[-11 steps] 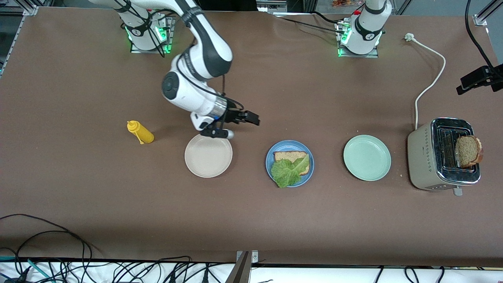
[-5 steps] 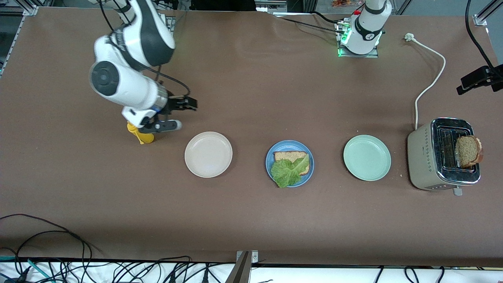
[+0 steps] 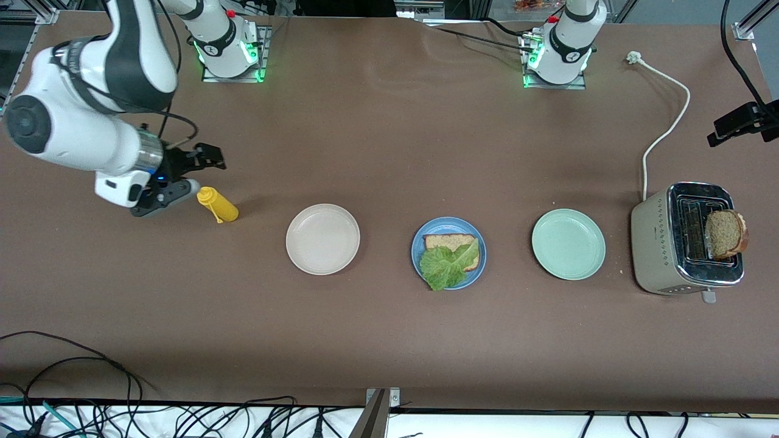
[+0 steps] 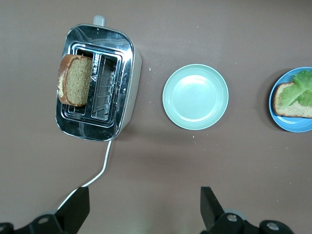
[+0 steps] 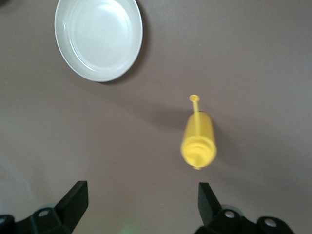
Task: Make sandwich in blue plate with both arms
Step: 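Raise the right gripper and move it toward the yellow mustard bottle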
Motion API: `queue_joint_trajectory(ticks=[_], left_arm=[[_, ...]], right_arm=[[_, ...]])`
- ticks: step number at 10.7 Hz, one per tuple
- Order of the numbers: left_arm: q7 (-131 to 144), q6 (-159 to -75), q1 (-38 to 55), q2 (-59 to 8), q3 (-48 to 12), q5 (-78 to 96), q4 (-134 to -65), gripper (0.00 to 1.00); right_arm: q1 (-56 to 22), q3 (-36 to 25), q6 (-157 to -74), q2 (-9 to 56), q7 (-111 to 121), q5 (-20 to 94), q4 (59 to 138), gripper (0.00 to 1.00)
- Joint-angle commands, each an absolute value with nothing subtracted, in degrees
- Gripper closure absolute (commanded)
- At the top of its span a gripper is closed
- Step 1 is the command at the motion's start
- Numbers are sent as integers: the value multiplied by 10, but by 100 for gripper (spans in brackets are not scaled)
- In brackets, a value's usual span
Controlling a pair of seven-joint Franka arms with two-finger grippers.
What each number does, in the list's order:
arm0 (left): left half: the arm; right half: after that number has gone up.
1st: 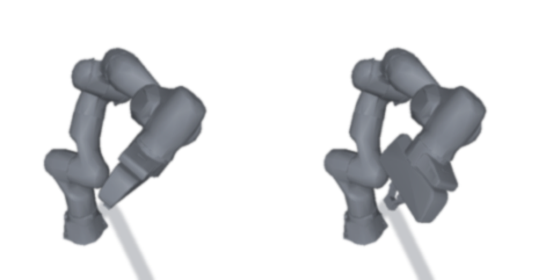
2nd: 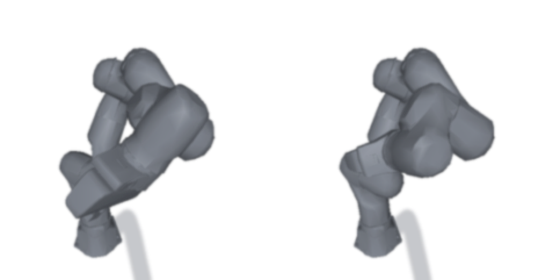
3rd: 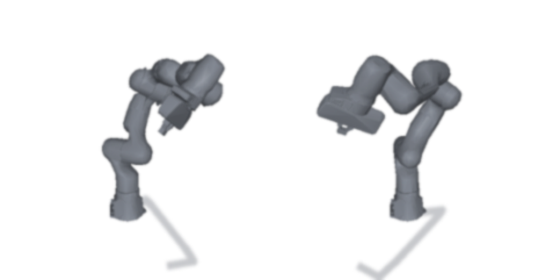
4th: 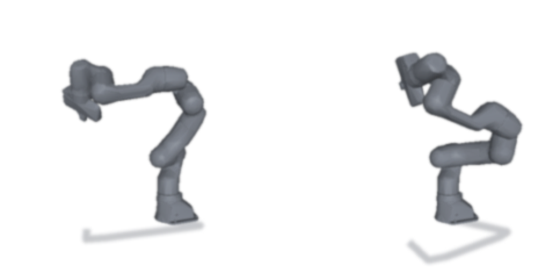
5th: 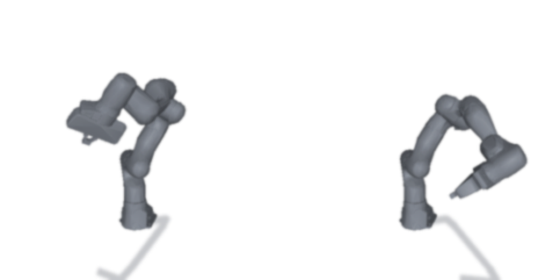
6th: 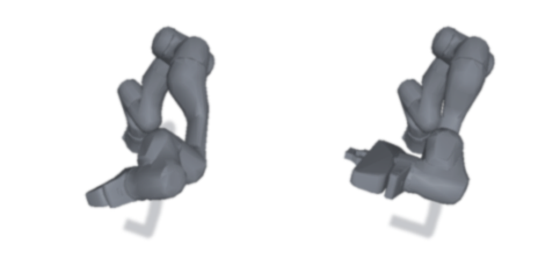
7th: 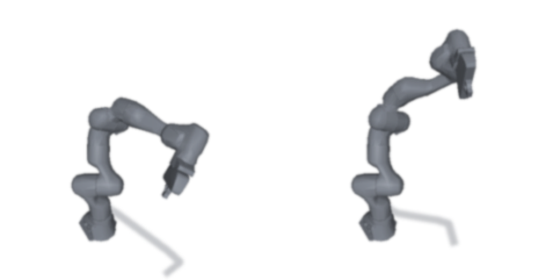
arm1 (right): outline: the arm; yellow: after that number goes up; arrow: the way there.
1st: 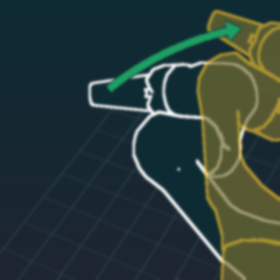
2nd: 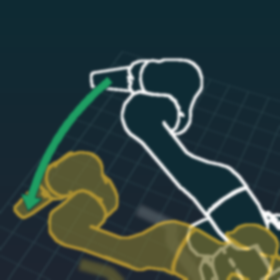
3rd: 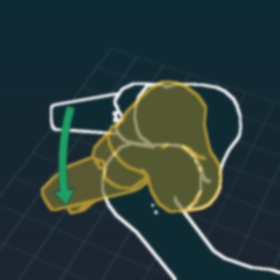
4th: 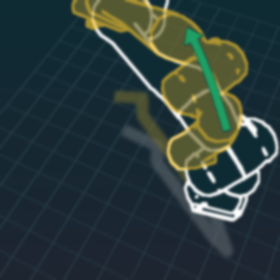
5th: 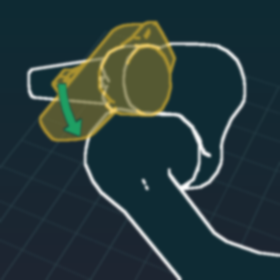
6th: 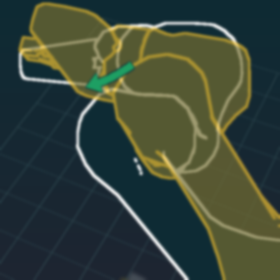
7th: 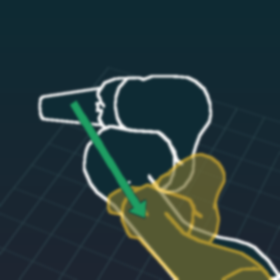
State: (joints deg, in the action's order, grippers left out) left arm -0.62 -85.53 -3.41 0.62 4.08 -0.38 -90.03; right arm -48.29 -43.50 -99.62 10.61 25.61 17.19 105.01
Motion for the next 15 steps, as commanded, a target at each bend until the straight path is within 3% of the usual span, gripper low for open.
queue_joint_trajectory(ticks=[1, 3, 11, 15], left_arm=[[-5, -845, -38, 2, 38, -4, -886, 0], [-5, -845, -38, 2, 38, -4, -886, 0], [-6, -845, -37, 2, 38, -4, -885, 0], [-7, -845, -38, 2, 39, -4, -885, 0]], right_arm=[[-490, -500, -997, 91, 444, 170, 1081, 0], [-481, -533, -1000, 93, 562, 198, 1098, 0], [-414, -534, -993, 111, 845, 308, 1144, 0], [-359, -533, -956, 198, 1054, 438, 1146, 0]])
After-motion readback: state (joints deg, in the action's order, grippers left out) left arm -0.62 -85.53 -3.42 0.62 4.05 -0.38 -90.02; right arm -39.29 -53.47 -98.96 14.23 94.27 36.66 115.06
